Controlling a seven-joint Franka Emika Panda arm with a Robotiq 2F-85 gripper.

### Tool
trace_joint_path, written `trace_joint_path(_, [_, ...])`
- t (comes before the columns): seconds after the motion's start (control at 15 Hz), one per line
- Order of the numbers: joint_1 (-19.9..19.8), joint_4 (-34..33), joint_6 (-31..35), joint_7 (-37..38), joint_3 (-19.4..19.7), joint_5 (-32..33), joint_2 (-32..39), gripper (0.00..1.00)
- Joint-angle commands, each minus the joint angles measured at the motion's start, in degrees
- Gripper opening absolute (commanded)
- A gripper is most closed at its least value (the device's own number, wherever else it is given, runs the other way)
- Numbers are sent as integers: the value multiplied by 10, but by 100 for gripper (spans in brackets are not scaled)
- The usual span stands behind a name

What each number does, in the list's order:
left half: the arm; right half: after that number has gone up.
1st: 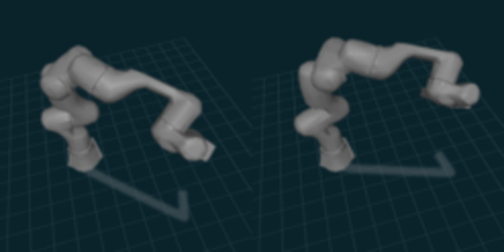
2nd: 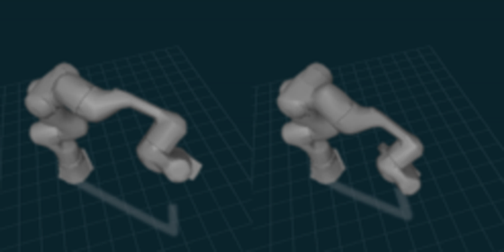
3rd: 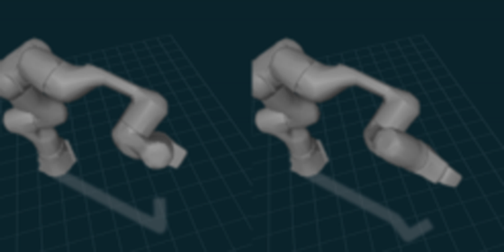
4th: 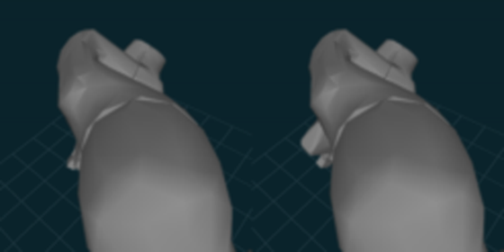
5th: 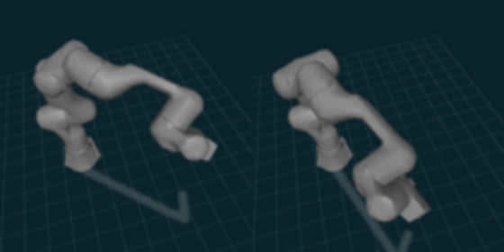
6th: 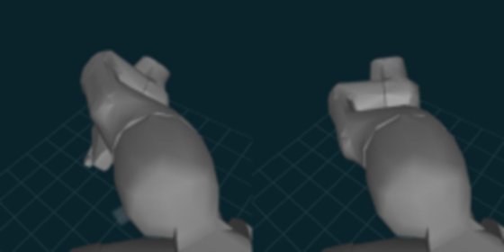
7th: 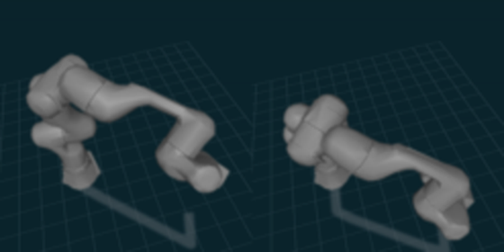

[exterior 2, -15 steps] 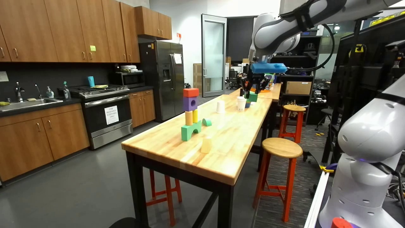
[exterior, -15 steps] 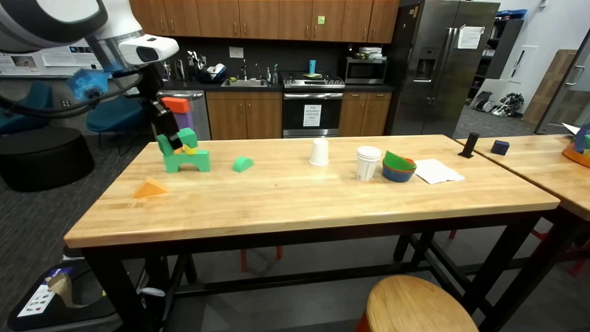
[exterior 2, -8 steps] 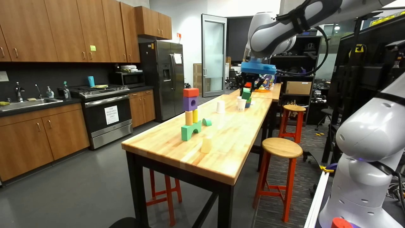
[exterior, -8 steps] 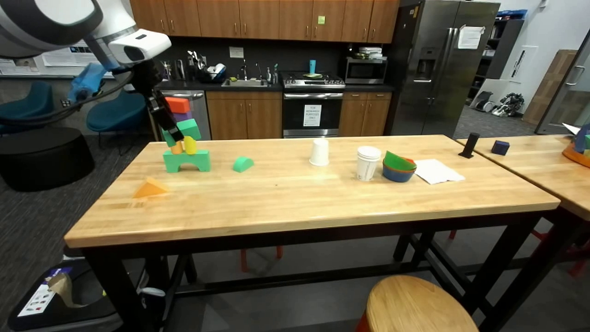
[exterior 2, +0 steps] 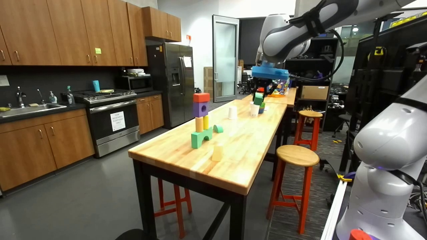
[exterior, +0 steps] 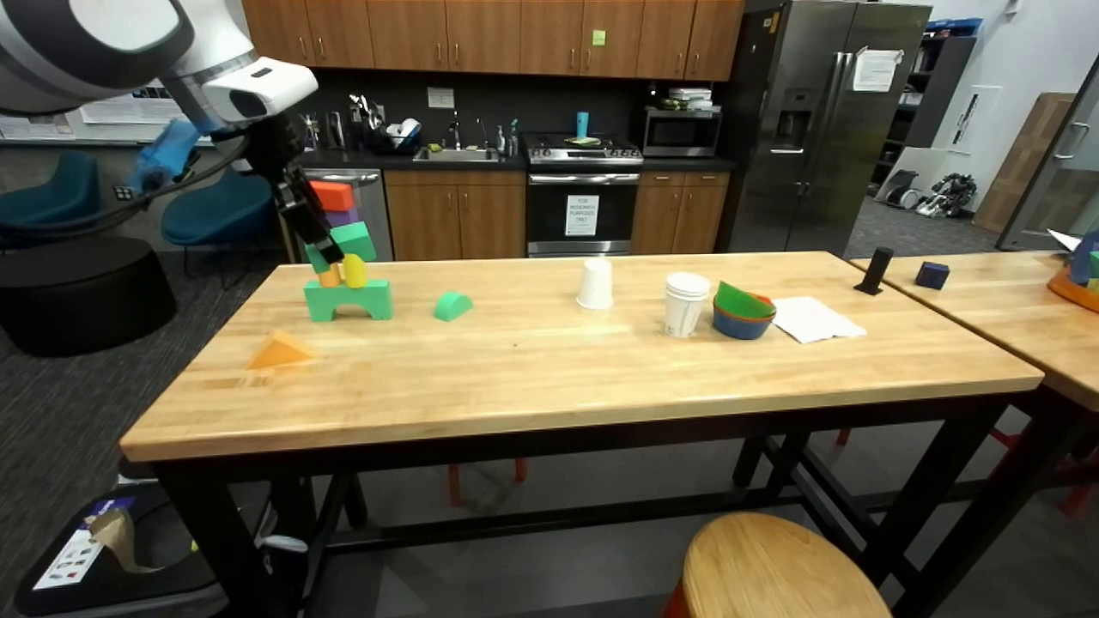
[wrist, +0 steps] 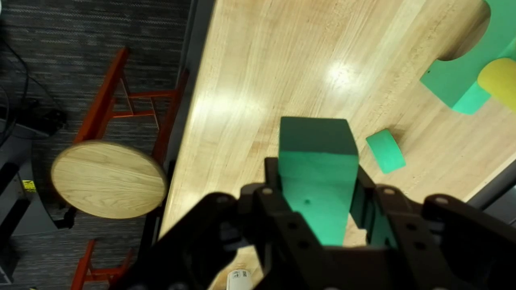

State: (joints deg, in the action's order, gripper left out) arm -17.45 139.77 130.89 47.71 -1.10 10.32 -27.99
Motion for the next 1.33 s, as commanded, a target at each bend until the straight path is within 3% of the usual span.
trace_joint_path(0.0, [3,-1,-1,1,3,1,0,41])
trace_joint_path(0.2, [3,-1,-1,1,3,1,0,41])
trace_joint_path(0.27, [3,-1,-1,1,3,1,0,16])
trace_joint_path(1.27, [57,-108,38,33,-5,-82,96,16])
